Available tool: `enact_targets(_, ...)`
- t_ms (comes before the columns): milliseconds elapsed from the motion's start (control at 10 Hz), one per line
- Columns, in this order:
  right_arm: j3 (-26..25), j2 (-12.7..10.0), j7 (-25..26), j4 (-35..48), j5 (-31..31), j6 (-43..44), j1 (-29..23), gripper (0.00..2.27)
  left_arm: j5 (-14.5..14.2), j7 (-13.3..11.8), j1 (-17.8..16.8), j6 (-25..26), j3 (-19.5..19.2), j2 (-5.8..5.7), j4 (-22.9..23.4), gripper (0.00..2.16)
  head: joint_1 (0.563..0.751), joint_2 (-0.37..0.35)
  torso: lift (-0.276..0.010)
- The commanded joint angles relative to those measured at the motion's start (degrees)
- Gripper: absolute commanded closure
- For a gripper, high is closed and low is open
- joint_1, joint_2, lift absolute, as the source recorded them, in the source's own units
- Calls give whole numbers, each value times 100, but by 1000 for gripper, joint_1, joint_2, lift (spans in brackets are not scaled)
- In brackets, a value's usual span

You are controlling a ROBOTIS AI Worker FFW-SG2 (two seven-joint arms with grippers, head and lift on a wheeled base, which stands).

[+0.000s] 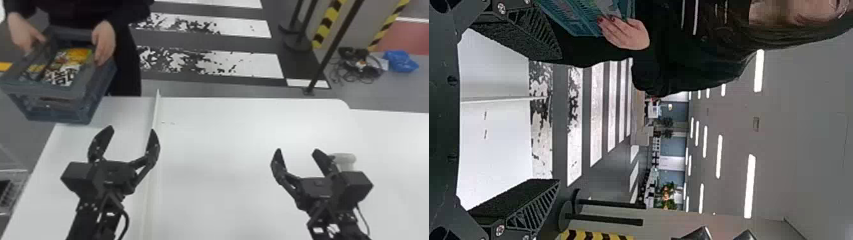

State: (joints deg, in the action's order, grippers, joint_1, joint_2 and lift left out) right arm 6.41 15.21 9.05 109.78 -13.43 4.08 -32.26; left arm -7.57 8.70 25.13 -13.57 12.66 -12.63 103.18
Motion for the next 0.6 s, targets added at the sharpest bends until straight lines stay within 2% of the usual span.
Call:
enact_targets(0, 0, 0, 0, -9, 7, -17, 9, 53, -8, 0, 0, 17, 0, 6, -9, 110, 695, -80, -29)
enact_targets(500, 0, -9, -9, -18, -37, 211, -9, 53, -16, -8, 0, 17, -9, -2, 0, 110, 695, -79, -29)
